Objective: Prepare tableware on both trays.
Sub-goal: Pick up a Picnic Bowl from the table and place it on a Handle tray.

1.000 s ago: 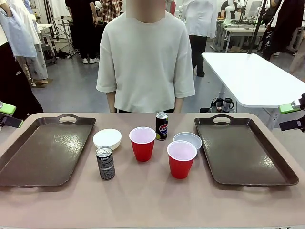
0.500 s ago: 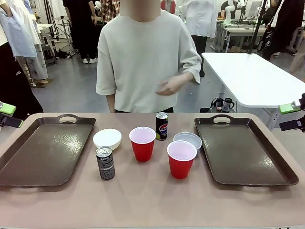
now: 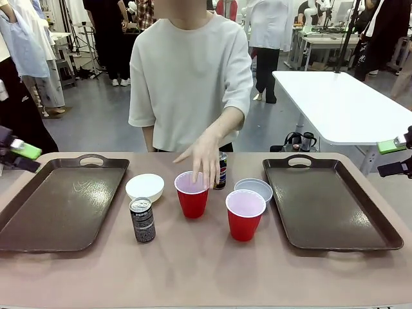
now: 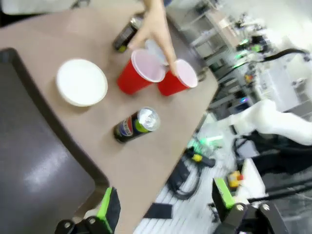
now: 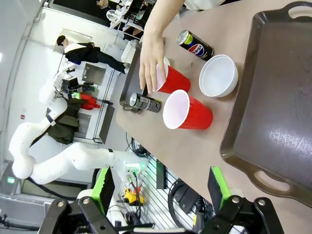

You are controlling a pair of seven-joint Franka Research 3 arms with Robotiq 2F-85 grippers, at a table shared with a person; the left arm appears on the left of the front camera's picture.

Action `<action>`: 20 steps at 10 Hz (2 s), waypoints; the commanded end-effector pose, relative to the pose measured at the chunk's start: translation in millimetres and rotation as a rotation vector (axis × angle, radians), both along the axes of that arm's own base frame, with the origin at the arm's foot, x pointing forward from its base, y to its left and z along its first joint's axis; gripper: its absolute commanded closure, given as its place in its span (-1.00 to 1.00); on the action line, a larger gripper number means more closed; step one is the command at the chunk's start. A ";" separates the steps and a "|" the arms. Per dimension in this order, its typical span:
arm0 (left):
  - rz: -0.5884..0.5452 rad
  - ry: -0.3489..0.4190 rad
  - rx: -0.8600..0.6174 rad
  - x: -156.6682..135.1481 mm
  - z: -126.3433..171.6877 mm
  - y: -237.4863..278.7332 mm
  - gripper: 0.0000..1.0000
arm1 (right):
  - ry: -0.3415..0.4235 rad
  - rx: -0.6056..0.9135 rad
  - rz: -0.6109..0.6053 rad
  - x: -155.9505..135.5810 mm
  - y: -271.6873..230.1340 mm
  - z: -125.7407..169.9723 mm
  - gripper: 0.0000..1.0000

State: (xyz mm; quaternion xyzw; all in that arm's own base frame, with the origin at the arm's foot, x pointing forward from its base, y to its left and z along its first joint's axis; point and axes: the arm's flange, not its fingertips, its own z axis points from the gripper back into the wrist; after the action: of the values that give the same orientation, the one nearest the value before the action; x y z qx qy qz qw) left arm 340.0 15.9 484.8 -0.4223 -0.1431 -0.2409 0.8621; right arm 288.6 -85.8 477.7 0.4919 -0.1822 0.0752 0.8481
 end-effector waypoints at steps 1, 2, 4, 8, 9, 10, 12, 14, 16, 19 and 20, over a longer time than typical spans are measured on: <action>0.054 -0.048 0.338 24.7 16.5 -53.7 -1.00 | -0.021 0.021 0.009 3.7 -0.5 -0.3 -1.00; 0.087 -0.093 0.458 42.4 17.1 -83.5 -1.00 | -0.021 0.021 0.009 3.7 -0.5 -0.3 -1.00; 0.115 -0.161 0.691 77.4 -13.3 -139.9 -1.00 | -0.021 0.021 0.009 3.7 -0.5 -0.3 -1.00; 0.148 -0.253 0.826 103.6 -49.4 -177.0 -1.00 | -0.021 0.021 0.009 3.7 -0.5 -0.3 -1.00; 0.100 -0.327 0.812 91.3 -50.8 -177.0 -1.00 | -0.021 0.021 0.009 3.7 -0.5 -0.3 -1.00; 0.100 -0.327 0.812 91.3 -50.8 -177.0 -1.00 | -0.021 0.021 0.009 3.7 -0.5 -0.3 -1.00; 0.100 -0.272 0.828 106.9 -69.5 -183.7 -1.00 | -0.021 0.021 0.009 3.7 -0.5 -0.3 -1.00; 0.063 -0.174 0.804 130.5 -92.8 -206.1 -1.00 | -0.021 0.021 0.009 3.7 -0.5 -0.3 -1.00; 0.038 -0.171 0.834 142.9 -108.6 -217.9 -1.00 | -0.021 0.021 0.009 3.7 -0.5 -0.3 -1.00; 0.102 -0.168 0.848 168.6 -124.6 -223.2 -0.61 | -0.021 0.021 0.009 3.7 -0.5 -0.3 -1.00; 0.130 -0.144 0.845 175.6 -129.3 -224.1 -0.35 | -0.021 0.021 0.009 3.7 -0.5 -0.3 -1.00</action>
State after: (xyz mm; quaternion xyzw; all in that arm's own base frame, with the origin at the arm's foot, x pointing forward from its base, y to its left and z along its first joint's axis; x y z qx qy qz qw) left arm 506.0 -202.2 358.3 -0.0183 -0.1169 -0.2788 0.9530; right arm 288.7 -86.0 478.2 0.4910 -0.1813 0.0751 0.8488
